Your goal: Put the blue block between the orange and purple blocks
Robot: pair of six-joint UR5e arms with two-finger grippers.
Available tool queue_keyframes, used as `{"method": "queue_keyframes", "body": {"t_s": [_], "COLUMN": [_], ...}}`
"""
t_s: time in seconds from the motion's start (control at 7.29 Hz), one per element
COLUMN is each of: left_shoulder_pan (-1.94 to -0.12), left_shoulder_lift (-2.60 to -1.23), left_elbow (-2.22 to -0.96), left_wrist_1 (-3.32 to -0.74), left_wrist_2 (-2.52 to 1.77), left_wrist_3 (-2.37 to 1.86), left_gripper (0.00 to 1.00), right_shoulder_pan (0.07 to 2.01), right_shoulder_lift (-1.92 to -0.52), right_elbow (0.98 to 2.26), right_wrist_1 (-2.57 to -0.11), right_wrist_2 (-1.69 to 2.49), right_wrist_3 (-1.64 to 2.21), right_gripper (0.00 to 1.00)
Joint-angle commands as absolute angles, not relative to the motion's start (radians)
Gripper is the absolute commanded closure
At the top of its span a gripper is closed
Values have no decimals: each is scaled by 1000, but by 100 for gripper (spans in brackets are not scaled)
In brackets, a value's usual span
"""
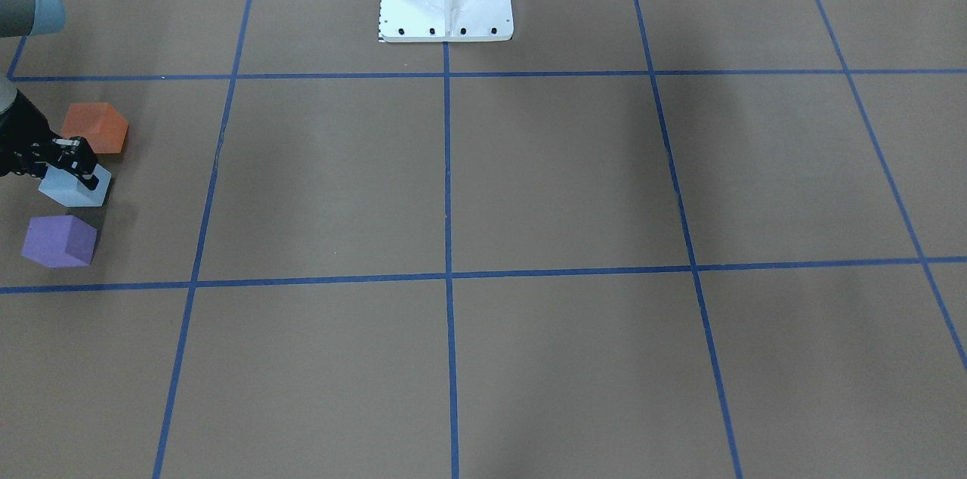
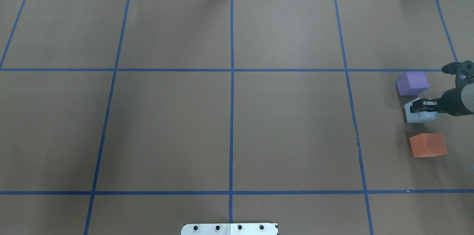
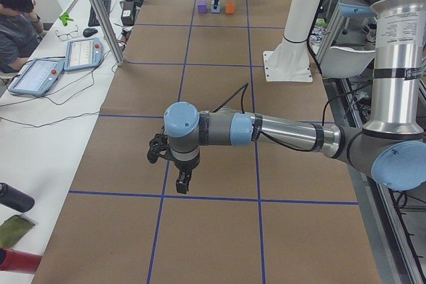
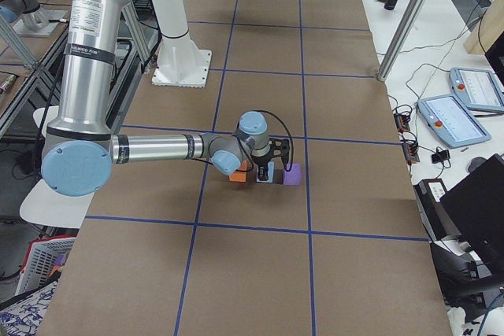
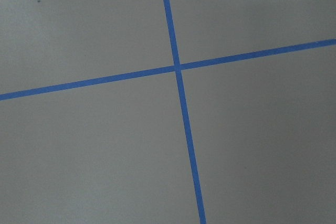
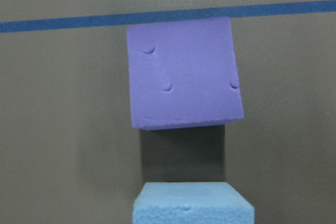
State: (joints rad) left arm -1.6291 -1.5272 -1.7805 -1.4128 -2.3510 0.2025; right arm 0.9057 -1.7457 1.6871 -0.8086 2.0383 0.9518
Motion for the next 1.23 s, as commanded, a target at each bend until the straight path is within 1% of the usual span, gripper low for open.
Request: {"method": "queue_keyframes", "body": {"t_s": [0.0, 0.27, 0.41, 0.55, 0.82, 0.96, 1.1], "left_shoulder_pan": [-1629, -1629, -1629, -1629, -1629, -1629, -1629], "left_shoulder_lift": [-1526, -1526, -1526, -1526, -1526, -1526, -1526], "left_elbow": [-1781, -1781, -1781, -1781, -1781, -1781, -1781], "left_wrist_1": [-1413, -1413, -1413, -1413, -1413, -1413, -1413], "left_wrist_2": [-2353, -2353, -2355, -2355, -2355, -2355, -2355], "left_wrist_3": [202, 202, 202, 202, 202, 202, 204], "left_gripper": [0, 0, 0, 0, 0, 0, 0], "right_shoulder_pan": [905, 964, 1053, 1137, 1359, 1485, 1547], "right_shoulder_lift": [-1750, -1779, -1781, -1781, -1775, -1770, -1769], "right_elbow": [1700, 1790, 1804, 1828, 1896, 1899, 1916], "right_wrist_1": [-808, -845, -880, -976, -1266, -1410, -1525], "right_wrist_2": [2031, 2115, 2191, 2233, 2330, 2376, 2379], "right_wrist_3": [924, 881, 785, 656, 306, 109, 22], "right_gripper": [0, 0, 0, 0, 0, 0, 0]}}
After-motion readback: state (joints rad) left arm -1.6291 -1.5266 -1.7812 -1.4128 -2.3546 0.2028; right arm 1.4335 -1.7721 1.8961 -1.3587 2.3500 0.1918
